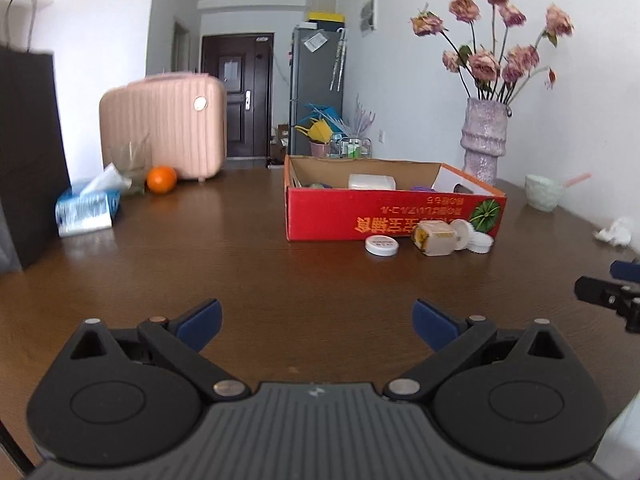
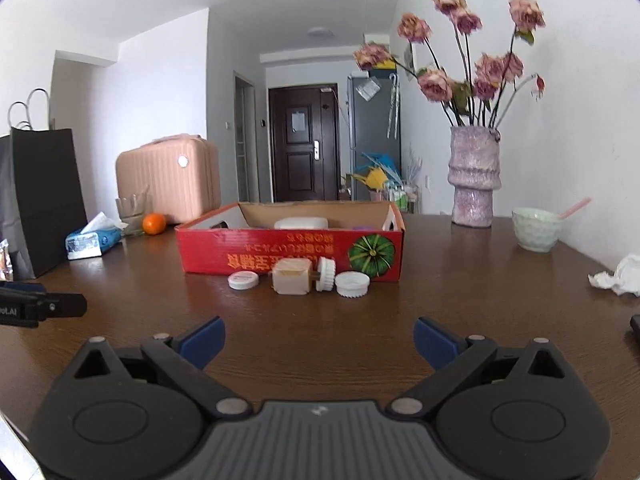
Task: Organize rigid objects
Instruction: 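Withdraw both tools from the box toward the remaining items, then grasp the round white puck with the left tool while the right tool grasps a white bottle cap, then carry the puck and bottle cap into the box and open both tools, then withdraw both tools from the box toward the last items, then grasp the cream square plug with the left tool while the right tool grasps the ridged white cap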
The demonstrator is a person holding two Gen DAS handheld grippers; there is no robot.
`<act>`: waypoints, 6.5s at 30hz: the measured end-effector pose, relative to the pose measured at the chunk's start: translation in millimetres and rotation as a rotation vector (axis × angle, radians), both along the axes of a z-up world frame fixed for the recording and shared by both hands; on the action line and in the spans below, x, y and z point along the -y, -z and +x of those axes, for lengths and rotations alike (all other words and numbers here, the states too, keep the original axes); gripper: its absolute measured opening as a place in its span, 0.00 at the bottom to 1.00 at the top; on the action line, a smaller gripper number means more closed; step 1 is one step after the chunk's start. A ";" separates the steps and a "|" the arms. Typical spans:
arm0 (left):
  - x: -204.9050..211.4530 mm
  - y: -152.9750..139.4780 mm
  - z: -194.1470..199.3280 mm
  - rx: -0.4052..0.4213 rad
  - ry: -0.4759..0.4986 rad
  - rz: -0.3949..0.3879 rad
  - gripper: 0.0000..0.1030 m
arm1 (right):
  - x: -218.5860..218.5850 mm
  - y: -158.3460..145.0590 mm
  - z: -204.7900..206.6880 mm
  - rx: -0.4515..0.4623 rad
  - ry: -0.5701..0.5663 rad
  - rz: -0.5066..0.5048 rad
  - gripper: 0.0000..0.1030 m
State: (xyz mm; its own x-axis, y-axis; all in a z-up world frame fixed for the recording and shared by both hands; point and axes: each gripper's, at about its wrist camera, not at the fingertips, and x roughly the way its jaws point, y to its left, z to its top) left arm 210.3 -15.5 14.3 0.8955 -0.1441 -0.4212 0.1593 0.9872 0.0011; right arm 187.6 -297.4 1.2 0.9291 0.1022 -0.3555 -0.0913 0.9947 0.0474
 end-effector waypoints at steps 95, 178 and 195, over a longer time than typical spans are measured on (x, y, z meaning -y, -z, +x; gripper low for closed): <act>61.4 -47.5 350.8 -0.302 0.106 0.035 0.39 | -0.9 -80.8 365.1 -0.351 -0.151 0.043 0.38; 87.5 -11.7 95.2 -0.145 0.358 0.077 1.00 | 27.4 -28.7 57.1 -0.116 -0.098 -0.042 0.76; 140.7 28.0 202.3 -0.129 0.324 0.066 0.93 | 45.4 12.3 239.0 -0.321 -0.211 0.207 0.12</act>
